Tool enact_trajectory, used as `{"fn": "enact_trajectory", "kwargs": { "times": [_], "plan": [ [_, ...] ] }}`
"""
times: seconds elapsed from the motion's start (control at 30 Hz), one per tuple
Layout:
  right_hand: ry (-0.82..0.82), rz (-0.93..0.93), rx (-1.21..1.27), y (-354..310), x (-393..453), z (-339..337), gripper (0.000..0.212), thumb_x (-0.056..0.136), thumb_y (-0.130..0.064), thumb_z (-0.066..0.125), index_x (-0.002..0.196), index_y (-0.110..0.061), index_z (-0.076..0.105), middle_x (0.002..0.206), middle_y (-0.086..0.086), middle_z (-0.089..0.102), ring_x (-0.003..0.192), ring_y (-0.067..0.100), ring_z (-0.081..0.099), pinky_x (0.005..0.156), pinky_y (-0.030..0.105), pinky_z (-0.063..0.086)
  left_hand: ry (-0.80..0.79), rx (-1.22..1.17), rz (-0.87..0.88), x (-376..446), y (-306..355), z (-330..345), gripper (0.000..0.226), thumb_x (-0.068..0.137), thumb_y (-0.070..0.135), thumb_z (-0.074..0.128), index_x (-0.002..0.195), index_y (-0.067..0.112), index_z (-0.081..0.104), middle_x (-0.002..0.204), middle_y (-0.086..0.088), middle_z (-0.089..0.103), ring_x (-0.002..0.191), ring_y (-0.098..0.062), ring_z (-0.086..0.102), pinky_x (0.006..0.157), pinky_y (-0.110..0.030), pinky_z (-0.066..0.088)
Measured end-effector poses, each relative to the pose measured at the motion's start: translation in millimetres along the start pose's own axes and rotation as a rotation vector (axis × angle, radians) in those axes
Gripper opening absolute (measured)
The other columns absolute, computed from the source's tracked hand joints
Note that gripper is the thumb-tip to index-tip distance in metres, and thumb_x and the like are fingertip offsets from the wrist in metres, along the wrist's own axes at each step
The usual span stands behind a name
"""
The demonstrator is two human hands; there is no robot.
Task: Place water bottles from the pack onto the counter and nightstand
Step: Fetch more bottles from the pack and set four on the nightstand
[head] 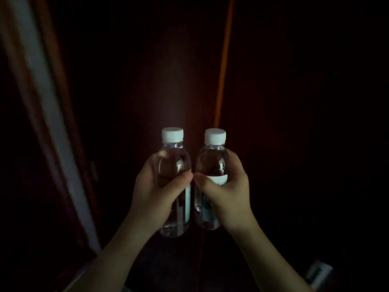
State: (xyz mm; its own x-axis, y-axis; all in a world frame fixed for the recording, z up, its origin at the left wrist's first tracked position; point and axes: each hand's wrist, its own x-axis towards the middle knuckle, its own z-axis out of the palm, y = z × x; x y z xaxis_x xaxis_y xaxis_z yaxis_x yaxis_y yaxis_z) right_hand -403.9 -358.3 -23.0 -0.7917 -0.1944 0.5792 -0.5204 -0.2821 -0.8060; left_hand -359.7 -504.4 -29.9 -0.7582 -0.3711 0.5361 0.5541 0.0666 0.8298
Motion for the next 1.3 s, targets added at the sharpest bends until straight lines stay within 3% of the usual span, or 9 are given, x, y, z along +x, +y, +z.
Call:
{"fn": "enact_trajectory", "kwargs": {
  "times": [0.2,0.33,0.5,0.63,0.83,0.93,1.0,1.1,1.3],
  "plan": [
    [0.350,-0.002,-0.309,-57.7,-56.7,-102.3,0.047,0.074,-0.013,0.079,0.116,-0.026,0.061,0.089,-0.007,0.072,0.077,0.008,0.070,0.066,0.022,0.055,-0.368,-0.092,-0.023,-26.7,-11.1,100.1,0.031,0.066,0.042,0.076,0.094,0.039,0.066,0.091,0.007,0.074,0.083,-0.007,0.073,0.066,-0.013,0.054],
    [0.629,-0.057,-0.530,-124.6,-126.0,-172.2,0.045,0.069,-0.026,0.079,0.107,-0.044,0.063,0.092,-0.010,0.073,0.077,0.005,0.071,0.063,0.017,0.054,-0.632,-0.281,-0.060,-79.0,10.2,192.9,0.038,0.074,0.024,0.073,0.111,0.024,0.063,0.093,0.006,0.074,0.085,-0.010,0.072,0.068,-0.013,0.054],
    [0.985,-0.132,-0.714,-211.6,-234.3,-246.5,0.046,0.063,-0.018,0.081,0.105,-0.024,0.065,0.077,-0.011,0.071,0.066,0.001,0.065,0.059,0.018,0.052,-0.920,-0.540,-0.101,-165.0,66.3,301.8,0.047,0.071,0.024,0.075,0.115,0.016,0.061,0.089,0.003,0.070,0.079,-0.017,0.069,0.068,-0.028,0.057],
    [1.223,-0.189,-0.875,-297.3,-339.4,-293.0,0.040,0.062,-0.013,0.080,0.096,-0.026,0.065,0.074,-0.012,0.071,0.063,-0.001,0.065,0.055,0.018,0.053,-1.130,-0.715,-0.134,-264.1,122.6,385.5,0.051,0.066,0.039,0.075,0.112,0.023,0.061,0.086,0.005,0.070,0.078,-0.018,0.069,0.066,-0.030,0.058],
    [1.462,-0.210,-1.009,-398.8,-465.7,-339.2,0.041,0.058,-0.022,0.082,0.097,-0.026,0.066,0.085,0.009,0.073,0.071,0.023,0.071,0.060,0.047,0.062,-1.249,-0.800,-0.174,-395.6,186.9,474.2,0.052,0.062,0.045,0.079,0.109,0.027,0.066,0.096,-0.011,0.073,0.082,-0.034,0.074,0.067,-0.045,0.062],
    [1.568,-0.208,-1.080,-434.4,-519.1,-360.1,0.035,0.060,-0.021,0.081,0.091,-0.030,0.065,0.087,0.007,0.072,0.071,0.023,0.072,0.065,0.055,0.061,-1.314,-0.819,-0.157,-451.0,209.6,509.9,0.060,0.061,0.047,0.079,0.112,0.019,0.065,0.096,-0.015,0.072,0.083,-0.036,0.074,0.070,-0.046,0.062],
    [1.635,-0.185,-1.138,-452.9,-548.8,-375.9,0.035,0.062,-0.022,0.079,0.087,-0.042,0.065,0.086,-0.002,0.072,0.072,0.019,0.072,0.067,0.054,0.061,-1.345,-0.833,-0.179,-482.5,221.7,532.3,0.059,0.060,0.047,0.081,0.110,0.021,0.066,0.094,-0.012,0.073,0.083,-0.035,0.074,0.071,-0.046,0.062],
    [1.689,-0.180,-1.175,-475.2,-586.9,-407.0,0.035,0.063,-0.022,0.079,0.086,-0.044,0.064,0.085,-0.004,0.072,0.072,0.021,0.072,0.065,0.051,0.062,-1.399,-0.864,-0.217,-521.8,238.4,570.0,0.055,0.058,0.047,0.083,0.107,0.026,0.067,0.093,-0.009,0.074,0.081,-0.031,0.075,0.067,-0.041,0.062],
    [1.751,-0.166,-1.348,-502.0,-642.0,-490.1,0.036,0.068,-0.011,0.084,0.085,-0.035,0.063,0.080,-0.022,0.070,0.067,0.000,0.069,0.055,0.021,0.059,-1.476,-0.910,-0.238,-592.5,249.4,660.6,0.045,0.052,0.042,0.087,0.094,0.041,0.070,0.087,0.003,0.076,0.074,-0.017,0.076,0.058,-0.023,0.057]
  ]
}}
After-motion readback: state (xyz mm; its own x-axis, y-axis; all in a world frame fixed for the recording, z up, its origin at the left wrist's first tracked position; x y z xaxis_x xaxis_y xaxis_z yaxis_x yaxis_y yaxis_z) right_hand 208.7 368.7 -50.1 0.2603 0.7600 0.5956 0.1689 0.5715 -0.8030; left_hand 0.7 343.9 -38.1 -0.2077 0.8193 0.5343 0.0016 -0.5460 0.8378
